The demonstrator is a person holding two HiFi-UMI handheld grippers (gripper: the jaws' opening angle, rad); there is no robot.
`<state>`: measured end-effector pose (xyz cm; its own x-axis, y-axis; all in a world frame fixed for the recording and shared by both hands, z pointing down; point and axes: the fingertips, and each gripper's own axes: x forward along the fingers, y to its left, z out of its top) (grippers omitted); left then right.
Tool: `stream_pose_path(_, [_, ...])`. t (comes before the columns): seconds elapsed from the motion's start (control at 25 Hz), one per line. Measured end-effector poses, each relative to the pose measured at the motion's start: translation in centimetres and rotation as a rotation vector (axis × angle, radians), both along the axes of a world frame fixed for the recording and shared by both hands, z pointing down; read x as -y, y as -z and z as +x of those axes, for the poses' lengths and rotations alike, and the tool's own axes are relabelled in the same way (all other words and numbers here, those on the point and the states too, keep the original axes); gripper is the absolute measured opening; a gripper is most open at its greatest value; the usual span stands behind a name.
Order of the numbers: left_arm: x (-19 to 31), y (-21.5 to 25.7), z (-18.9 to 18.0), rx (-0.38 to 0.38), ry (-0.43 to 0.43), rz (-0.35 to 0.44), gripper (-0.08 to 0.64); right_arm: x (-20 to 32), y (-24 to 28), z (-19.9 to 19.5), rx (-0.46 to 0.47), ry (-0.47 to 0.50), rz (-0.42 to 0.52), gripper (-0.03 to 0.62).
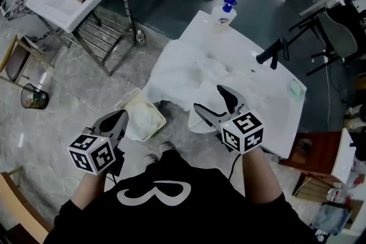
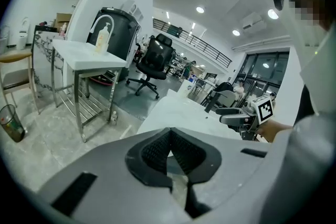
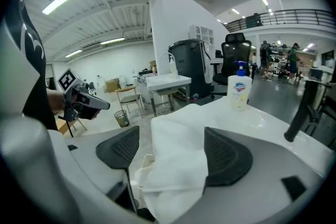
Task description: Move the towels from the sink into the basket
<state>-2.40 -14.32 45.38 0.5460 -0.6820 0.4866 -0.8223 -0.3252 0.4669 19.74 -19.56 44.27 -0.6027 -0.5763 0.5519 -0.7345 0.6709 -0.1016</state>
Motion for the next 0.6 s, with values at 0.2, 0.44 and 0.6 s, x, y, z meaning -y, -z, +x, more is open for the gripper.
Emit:
stream_pose_path(0.2, [2.0, 0.9, 3.6, 0.001, -0.065, 0.017, 0.006, -0.1, -0.5, 6.3, -0.051, -0.103, 0.005, 0.401])
stream_pose_path(0.44, [3.6, 2.3, 7.3, 0.009, -0.113, 0.051, 0.006, -0.4, -2.1, 13.5, -0.102, -0.223, -0.032, 0.424])
stream_pose_path(0.6, [4.1, 2.6, 9.0, 0.012, -0.120, 0.066, 0.006, -0.1, -5.2, 17.2, -0.153, -0.276, -0.083, 0.429])
